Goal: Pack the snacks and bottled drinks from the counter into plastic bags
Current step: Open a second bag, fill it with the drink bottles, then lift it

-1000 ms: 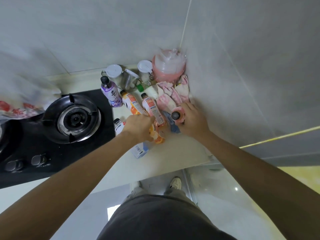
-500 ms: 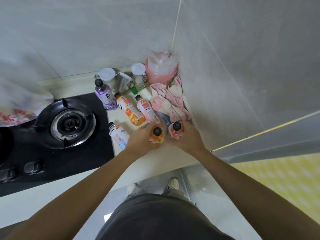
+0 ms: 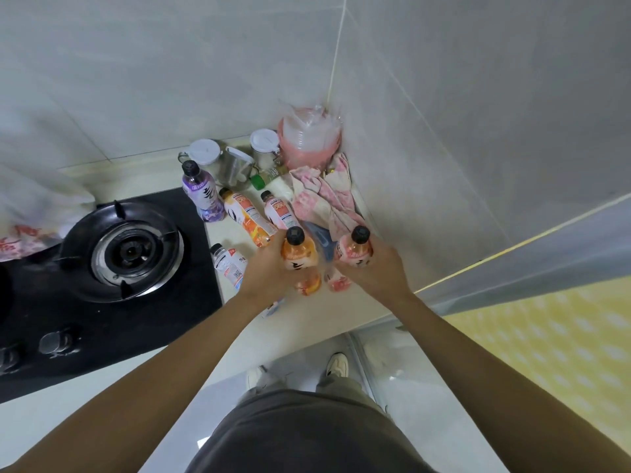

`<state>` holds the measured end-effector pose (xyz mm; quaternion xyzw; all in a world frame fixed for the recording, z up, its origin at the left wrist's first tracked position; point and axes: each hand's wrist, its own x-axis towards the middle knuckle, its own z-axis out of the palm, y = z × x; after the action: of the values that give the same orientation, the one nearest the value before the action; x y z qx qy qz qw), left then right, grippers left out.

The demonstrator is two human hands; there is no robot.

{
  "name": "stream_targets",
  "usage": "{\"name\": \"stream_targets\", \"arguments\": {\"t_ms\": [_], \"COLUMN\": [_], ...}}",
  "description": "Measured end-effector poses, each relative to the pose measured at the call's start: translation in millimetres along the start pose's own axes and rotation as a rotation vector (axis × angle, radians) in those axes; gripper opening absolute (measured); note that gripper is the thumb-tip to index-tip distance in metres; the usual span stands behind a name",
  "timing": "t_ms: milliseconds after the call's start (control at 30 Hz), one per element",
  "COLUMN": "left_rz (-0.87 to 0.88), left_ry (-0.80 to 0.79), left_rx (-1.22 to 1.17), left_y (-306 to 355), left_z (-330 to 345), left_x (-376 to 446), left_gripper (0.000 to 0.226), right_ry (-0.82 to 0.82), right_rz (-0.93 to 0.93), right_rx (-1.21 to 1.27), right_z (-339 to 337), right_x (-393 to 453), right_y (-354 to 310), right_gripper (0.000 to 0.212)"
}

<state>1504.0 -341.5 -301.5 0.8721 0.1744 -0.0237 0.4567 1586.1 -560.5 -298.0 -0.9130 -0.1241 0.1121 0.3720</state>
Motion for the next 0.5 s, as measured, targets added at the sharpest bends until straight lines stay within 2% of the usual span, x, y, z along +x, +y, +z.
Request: {"name": "stream_targets", "arguments": {"t_ms": [100,300,400,500], "left_rz": [0.021,0.027,-0.035,-0.139], "left_ry": [0.051,0.245,0.367,0.497], "left_rx": [-0.051,-0.084,-0.115,-0.122], "left_y": [8.0,7.0,4.1,-4.7], "left_z": [-22.6,-66.5,-81.5,-94.3], "left_x": [-8.7,-62.6,-109.0,-161.7], "left_gripper": [0.068,0.067,0.061,0.056], "right_ry": [0.006,0.002,-0.101,-0.211], "right_rz": [-0.024,-0.174,-0.268,-0.342], "right_rx": [0.046,0.075,0.073,0.089], "right_z": [-1.7,6.7,13.5,28.6], "right_x": [0.1,2.4,-11.9,-35.2], "right_y": [-22.0,-65.8,-89.3,-110.4], "right_gripper": [0.065,0.054,0.047,0.051]}}
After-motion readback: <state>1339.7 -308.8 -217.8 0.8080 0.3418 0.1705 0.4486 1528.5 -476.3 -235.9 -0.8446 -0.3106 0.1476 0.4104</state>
